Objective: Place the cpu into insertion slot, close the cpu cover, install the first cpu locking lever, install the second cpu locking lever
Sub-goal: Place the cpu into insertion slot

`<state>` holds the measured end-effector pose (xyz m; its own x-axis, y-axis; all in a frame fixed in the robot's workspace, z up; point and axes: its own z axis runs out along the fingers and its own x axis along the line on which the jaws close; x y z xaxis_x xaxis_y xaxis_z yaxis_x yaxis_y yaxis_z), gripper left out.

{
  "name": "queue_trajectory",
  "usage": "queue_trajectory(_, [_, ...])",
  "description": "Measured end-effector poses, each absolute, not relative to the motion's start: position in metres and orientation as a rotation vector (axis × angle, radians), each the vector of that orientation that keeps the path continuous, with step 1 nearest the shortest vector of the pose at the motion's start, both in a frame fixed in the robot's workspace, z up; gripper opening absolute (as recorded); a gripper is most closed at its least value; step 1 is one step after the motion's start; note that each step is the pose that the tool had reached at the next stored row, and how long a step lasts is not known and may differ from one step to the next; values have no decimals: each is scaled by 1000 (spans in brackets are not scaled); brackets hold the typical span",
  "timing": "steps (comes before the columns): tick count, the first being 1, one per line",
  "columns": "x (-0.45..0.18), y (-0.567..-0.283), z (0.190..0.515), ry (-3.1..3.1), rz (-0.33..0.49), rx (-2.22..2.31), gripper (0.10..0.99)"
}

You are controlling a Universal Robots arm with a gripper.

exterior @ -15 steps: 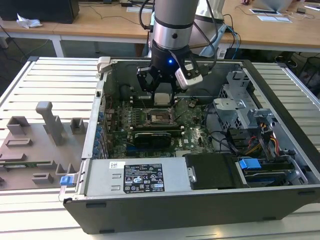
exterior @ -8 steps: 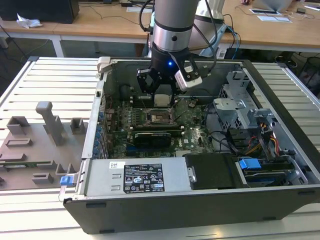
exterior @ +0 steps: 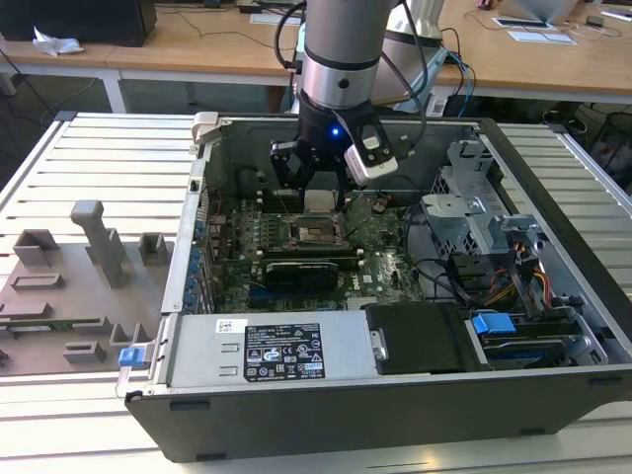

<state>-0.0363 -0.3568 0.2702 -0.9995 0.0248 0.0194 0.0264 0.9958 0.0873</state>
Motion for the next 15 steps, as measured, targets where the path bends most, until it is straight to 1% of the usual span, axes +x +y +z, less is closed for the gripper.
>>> queue_trajectory(15, [-36, -357, 262, -3120, -137, -40, 545])
